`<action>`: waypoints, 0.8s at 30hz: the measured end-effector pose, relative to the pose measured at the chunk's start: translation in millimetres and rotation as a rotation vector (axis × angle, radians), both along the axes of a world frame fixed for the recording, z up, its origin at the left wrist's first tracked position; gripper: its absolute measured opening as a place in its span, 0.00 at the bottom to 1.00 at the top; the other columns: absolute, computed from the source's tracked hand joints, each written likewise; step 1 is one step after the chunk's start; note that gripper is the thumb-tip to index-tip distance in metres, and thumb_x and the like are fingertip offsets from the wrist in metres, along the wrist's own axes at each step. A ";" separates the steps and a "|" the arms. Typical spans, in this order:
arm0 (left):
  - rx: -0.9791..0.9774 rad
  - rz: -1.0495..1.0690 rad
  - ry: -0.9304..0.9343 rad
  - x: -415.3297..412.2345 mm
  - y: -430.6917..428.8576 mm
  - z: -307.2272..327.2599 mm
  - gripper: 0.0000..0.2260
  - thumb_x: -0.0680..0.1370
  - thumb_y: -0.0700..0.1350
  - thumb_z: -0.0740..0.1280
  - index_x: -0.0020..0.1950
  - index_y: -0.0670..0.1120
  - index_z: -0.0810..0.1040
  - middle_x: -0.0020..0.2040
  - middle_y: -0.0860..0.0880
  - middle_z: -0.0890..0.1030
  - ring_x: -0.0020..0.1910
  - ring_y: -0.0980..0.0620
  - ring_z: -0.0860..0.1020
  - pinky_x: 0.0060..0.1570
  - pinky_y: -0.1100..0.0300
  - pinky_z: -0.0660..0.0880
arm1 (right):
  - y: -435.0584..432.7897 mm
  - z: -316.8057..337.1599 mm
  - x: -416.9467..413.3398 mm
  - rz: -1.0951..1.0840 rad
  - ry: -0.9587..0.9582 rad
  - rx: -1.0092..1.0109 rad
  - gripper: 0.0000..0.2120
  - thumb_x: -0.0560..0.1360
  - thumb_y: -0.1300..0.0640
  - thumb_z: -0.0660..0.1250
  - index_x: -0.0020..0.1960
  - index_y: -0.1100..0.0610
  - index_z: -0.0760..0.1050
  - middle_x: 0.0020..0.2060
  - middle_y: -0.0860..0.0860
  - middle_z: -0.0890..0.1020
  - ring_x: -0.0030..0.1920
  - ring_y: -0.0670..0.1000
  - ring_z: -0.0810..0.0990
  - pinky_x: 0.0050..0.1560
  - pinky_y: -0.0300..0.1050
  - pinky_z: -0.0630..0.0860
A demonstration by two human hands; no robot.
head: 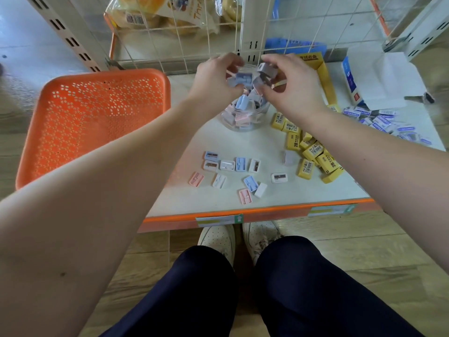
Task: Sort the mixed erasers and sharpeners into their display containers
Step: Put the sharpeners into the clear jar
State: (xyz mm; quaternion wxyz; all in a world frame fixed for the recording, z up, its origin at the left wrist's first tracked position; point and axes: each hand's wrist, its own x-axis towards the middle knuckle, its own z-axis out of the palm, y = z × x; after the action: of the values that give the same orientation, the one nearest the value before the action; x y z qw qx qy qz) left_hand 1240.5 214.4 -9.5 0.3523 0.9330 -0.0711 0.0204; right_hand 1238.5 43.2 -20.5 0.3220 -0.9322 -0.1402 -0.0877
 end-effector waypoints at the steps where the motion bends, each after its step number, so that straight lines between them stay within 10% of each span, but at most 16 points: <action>1: -0.031 0.002 -0.013 -0.3 1.0 -1.9 0.17 0.72 0.40 0.68 0.61 0.45 0.76 0.55 0.49 0.79 0.52 0.54 0.77 0.54 0.62 0.74 | 1.2 0.4 0.2 0.008 -0.001 0.043 0.21 0.73 0.54 0.68 0.66 0.54 0.72 0.56 0.53 0.76 0.52 0.50 0.77 0.53 0.38 0.74; 8: -0.055 0.066 -0.011 -6.5 27.3 -10.2 0.13 0.72 0.37 0.65 0.57 0.44 0.76 0.48 0.53 0.77 0.43 0.56 0.77 0.41 0.75 0.69 | -5.9 -3.9 -3.8 0.024 0.019 0.047 0.13 0.74 0.59 0.65 0.59 0.56 0.76 0.49 0.52 0.80 0.45 0.49 0.78 0.49 0.43 0.77; 12: 0.009 0.113 0.092 -9.1 36.3 -8.6 0.11 0.71 0.37 0.61 0.49 0.46 0.80 0.43 0.50 0.80 0.41 0.50 0.79 0.49 0.60 0.77 | -22.3 -6.7 -15.8 0.018 0.142 0.028 0.09 0.74 0.61 0.63 0.50 0.54 0.80 0.40 0.48 0.80 0.37 0.43 0.76 0.44 0.38 0.75; 18: 0.165 -0.223 0.512 -27.0 42.3 -2.4 0.09 0.73 0.36 0.65 0.49 0.47 0.79 0.49 0.45 0.82 0.40 0.52 0.79 0.43 0.60 0.79 | -34.6 -19.0 -42.0 0.404 0.359 -0.389 0.19 0.71 0.49 0.69 0.61 0.52 0.75 0.52 0.50 0.78 0.51 0.49 0.75 0.56 0.45 0.72; 24: 0.744 -0.480 0.758 -60.5 28.8 -25.5 0.43 0.67 0.53 0.76 0.74 0.54 0.54 0.64 0.46 0.66 0.54 0.46 0.76 0.52 0.50 0.76 | -25.8 -29.5 -72.5 0.720 0.346 -0.735 0.39 0.68 0.35 0.66 0.74 0.47 0.57 0.67 0.50 0.65 0.66 0.53 0.64 0.65 0.52 0.66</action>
State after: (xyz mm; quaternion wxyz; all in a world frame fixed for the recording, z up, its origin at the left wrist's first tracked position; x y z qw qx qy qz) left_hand 1180.0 243.1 -35.0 -0.0037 0.8939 -0.1520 -0.4217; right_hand 1166.0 17.4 -50.0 0.0028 -0.8772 -0.4171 0.2376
